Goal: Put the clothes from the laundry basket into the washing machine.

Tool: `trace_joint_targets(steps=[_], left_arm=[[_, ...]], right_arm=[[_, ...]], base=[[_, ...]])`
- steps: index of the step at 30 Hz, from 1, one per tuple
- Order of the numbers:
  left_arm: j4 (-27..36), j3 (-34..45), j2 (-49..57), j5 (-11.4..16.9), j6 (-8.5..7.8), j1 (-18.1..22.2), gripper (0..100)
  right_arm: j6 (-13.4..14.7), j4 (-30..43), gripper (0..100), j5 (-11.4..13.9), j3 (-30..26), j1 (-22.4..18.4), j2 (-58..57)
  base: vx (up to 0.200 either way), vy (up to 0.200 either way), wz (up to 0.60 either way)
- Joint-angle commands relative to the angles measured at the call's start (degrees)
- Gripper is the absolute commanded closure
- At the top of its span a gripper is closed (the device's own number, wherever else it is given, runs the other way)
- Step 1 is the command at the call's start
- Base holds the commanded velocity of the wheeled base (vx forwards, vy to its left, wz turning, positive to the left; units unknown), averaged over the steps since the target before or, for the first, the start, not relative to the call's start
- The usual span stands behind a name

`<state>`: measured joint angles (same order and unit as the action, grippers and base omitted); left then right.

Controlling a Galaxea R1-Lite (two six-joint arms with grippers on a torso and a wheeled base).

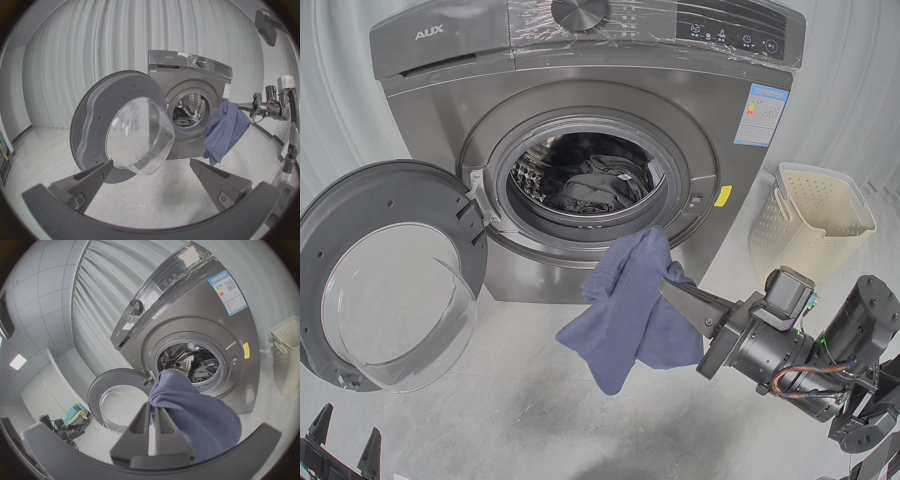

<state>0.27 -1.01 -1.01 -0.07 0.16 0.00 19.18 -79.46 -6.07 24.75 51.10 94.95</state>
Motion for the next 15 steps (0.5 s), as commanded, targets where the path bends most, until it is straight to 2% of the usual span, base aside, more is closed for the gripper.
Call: trace_joint_targets(steps=[1,13,14,15], left_arm=[[0.00,1.01,0.92,0.07,-0.60,0.00,0],[-0.09,1.01,1.01,0.16,-1.13,0.18,0],[-1.23,0.66,1.01,0.69,-1.21,0.18,0],[-2.99,-1.27,1.01,2.09,-0.42,0.18,0]], right_arm=[[0.07,-0.08,100,0.01,2.06,0.58,1.38],[0.16,-0.08,100,-0.08,10.41,0.58,5.42],[0.07,0.01,100,-0.08,11.38,0.58,5.59],[0.07,0.01,100,-0.08,11.90,0.58,5.68]], base=[[0.000,0.000,0.00],[0.000,0.000,0.00],[0.000,0.000,0.00],[0.000,0.000,0.00]])
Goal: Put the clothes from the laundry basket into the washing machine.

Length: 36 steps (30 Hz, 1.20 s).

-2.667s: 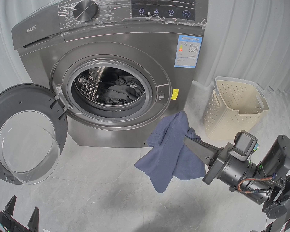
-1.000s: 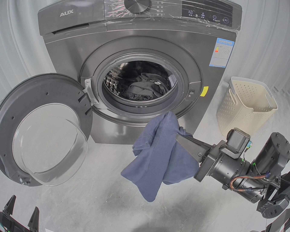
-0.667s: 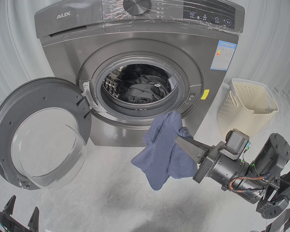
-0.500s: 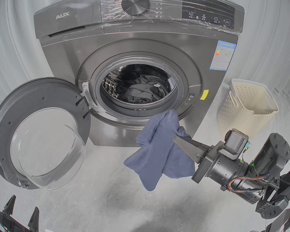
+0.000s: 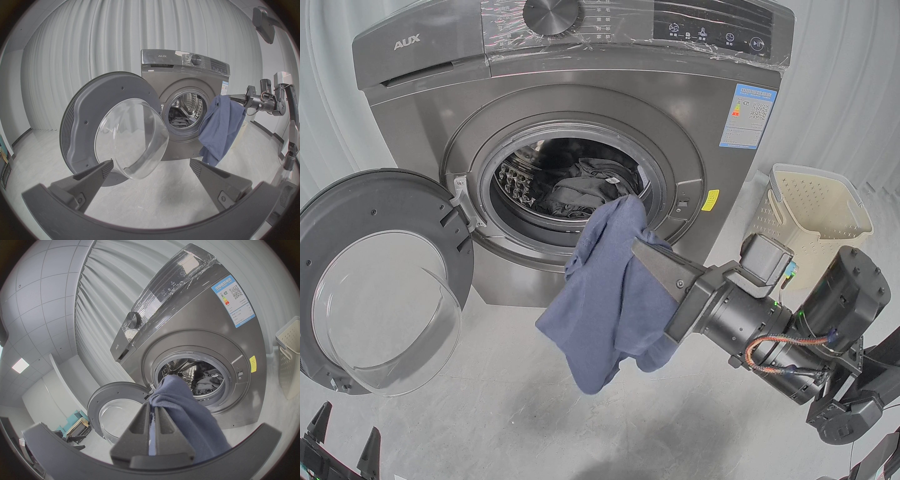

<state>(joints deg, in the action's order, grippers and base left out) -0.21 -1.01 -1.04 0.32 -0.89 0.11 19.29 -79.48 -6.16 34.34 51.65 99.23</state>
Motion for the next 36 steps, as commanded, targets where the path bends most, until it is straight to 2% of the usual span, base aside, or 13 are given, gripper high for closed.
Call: trace_joint_targets(steps=[1,2,3,4,7,9,11,15,17,21,25,32,36], left_arm=[[-4.01,-4.79,0.33,4.60,1.77,-0.02,0],[-4.45,-6.55,-0.11,6.63,2.47,0.15,0],[-3.84,-9.18,-2.66,11.99,3.88,0.77,0],[-3.04,-9.54,-5.20,15.24,4.23,0.86,0],[-3.13,-7.78,-12.85,20.95,4.14,0.51,0],[-4.45,-6.99,-17.42,23.41,3.09,0.77,0],[-6.91,-6.99,-21.73,25.52,2.91,-0.11,0],[-11.57,-7.07,-28.85,27.37,2.74,-0.99,0],[-15.35,-7.25,-37.11,30.18,3.61,-4.15,0],[-22.82,-6.90,-49.50,30.62,4.23,-8.90,0],[-32.31,-6.81,-59.17,30.88,5.46,-11.54,0],[-36.71,-9.71,-69.89,31.41,5.81,-15.05,0],[-39.17,-11.29,-74.73,33.17,5.81,-15.40,0]], right_arm=[[-0.04,0.03,100,0.00,3.01,-0.06,1.49],[-0.04,-0.06,100,0.00,3.28,-0.15,1.67],[0.05,-0.23,100,0.00,4.16,-0.24,2.28],[0.05,-0.23,100,0.00,4.77,-0.32,2.63],[0.05,-0.15,100,-0.17,6.18,-0.24,3.34],[-0.04,-0.06,100,-0.61,6.70,-0.24,3.69],[-0.13,0.12,100,-0.70,7.06,-0.32,3.78],[-0.13,0.73,100,-0.70,8.02,-0.24,3.86],[-0.13,0.64,100,-0.70,8.20,-0.41,3.86],[-0.13,0.29,100,-0.70,8.20,-0.76,4.13],[-0.13,0.21,100,-0.79,8.29,-0.76,4.13],[-0.21,0.64,100,-0.79,8.55,-0.15,3.60],[-0.65,0.73,100,-0.79,8.64,-0.06,3.60]], base=[[0.000,0.000,0.00],[0.000,0.000,0.00],[0.000,0.000,0.00],[0.000,0.000,0.00],[0.000,0.000,0.00],[0.000,0.000,0.00],[0.000,0.000,0.00],[0.000,0.000,0.00],[0.000,0.000,0.00],[0.000,0.000,0.00],[0.000,0.000,0.00],[0.000,0.000,0.00],[0.000,0.000,0.00]])
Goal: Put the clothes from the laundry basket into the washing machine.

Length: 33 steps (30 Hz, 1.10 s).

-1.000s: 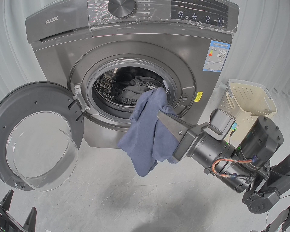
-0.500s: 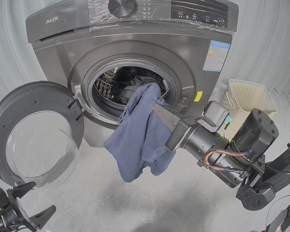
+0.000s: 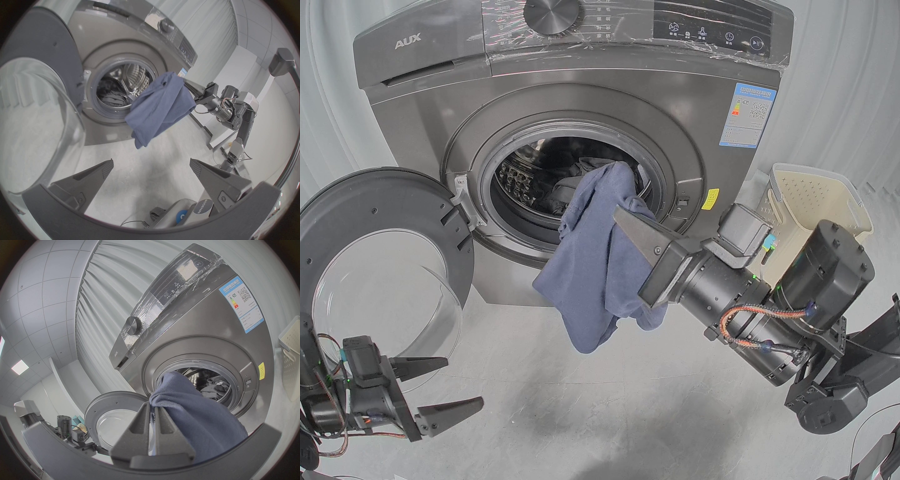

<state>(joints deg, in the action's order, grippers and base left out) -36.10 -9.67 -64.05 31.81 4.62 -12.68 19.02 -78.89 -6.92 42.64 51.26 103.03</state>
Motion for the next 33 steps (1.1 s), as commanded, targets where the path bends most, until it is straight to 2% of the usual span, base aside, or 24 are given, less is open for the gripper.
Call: trace_joint_targets(steps=[1,5,8,10,18,23,26,28,33], left_arm=[[-4.86,-3.52,-14.35,2.82,0.30,-2.61,0],[-7.23,-4.40,-18.04,4.14,0.13,-2.61,0],[-10.31,-5.71,-22.26,7.75,0.13,-2.44,0],[-12.07,-6.77,-24.72,9.06,0.04,-2.26,0],[-17.69,-10.64,-32.45,9.59,0.30,-1.82,0],[-19.98,-12.39,-35.35,10.47,1.53,-1.82,0],[-21.30,-14.06,-36.59,12.93,4.52,-1.74,0],[-21.91,-14.50,-37.29,13.72,5.31,-1.74,0],[-25.43,-16.00,-41.07,13.99,5.49,-1.47,0]], right_arm=[[-1.00,0.05,100,-0.02,0.34,0.24,-0.11],[-1.18,0.14,100,-0.02,0.42,0.24,-0.03],[-1.53,0.22,100,-0.02,0.69,0.24,-0.11],[-1.53,0.22,100,-0.02,0.78,0.24,-0.11],[-1.53,0.14,100,-0.02,0.78,0.51,-0.11],[-1.53,0.14,100,-0.11,0.69,1.03,-0.11],[-1.53,-0.22,100,-0.11,0.42,1.12,-0.11],[-1.53,-0.22,100,-0.11,0.42,1.12,-0.11],[-1.53,-0.22,100,-0.11,0.42,1.12,-0.11]], base=[[0.000,0.000,0.00],[0.000,0.000,0.00],[0.000,0.000,0.00],[0.000,0.000,0.00],[0.000,0.000,0.00],[0.000,0.000,0.00],[0.000,0.000,0.00],[0.000,0.000,0.00],[0.000,0.000,0.00]])
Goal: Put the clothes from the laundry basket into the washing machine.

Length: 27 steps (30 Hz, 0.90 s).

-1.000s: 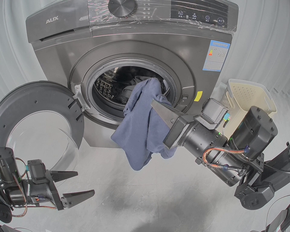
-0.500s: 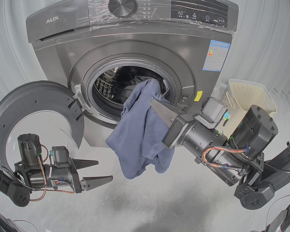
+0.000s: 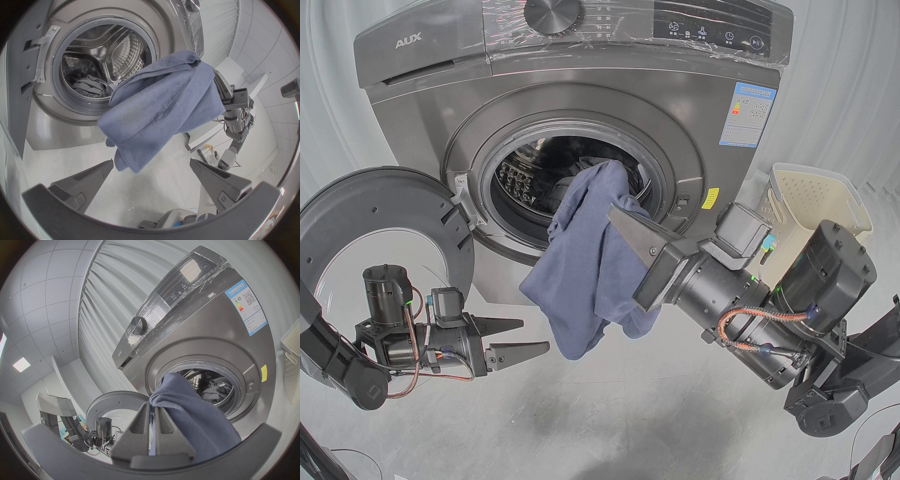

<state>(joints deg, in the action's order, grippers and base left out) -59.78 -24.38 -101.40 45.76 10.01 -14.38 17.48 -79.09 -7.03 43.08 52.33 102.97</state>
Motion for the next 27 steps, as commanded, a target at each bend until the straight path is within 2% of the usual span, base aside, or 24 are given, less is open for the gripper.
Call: trace_joint_targets(steps=[1,5,9,13,15,16,20,27], left_arm=[[-2.71,-1.72,-4.59,-0.06,0.19,0.41,0],[-6.93,-2.86,-7.76,0.12,1.15,0.67,0],[-11.67,-2.95,-9.87,0.20,3.61,0.23,0],[-18.88,-2.69,-11.80,0.29,7.31,-0.47,0],[-18.88,-2.69,-11.80,0.29,7.31,-0.47,0],[-24.15,-2.25,-12.94,0.47,10.21,-1.17,0],[-28.90,-1.55,-13.74,1.96,13.19,-1.70,0],[-28.99,-1.02,-13.91,2.84,13.37,-1.79,0]], right_arm=[[0.01,-0.01,100,0.00,-0.02,0.05,-0.05],[0.01,-0.01,100,0.00,0.16,0.49,-0.05],[0.01,-0.10,100,0.00,0.07,0.49,-0.05],[0.01,-0.27,100,0.00,-0.02,0.84,0.12],[0.01,-0.27,100,0.00,-0.02,0.84,0.12],[0.01,-0.27,100,0.00,0.16,0.93,0.21],[0.01,-0.27,100,0.00,0.07,0.84,0.21],[0.01,-0.36,100,0.00,-0.02,0.84,0.30]], base=[[0.000,0.000,0.00],[0.000,0.000,0.00],[0.000,0.000,0.00],[0.000,0.000,0.00],[0.000,0.000,0.00],[0.000,0.000,0.00],[0.000,0.000,0.00],[0.000,0.000,0.00]])
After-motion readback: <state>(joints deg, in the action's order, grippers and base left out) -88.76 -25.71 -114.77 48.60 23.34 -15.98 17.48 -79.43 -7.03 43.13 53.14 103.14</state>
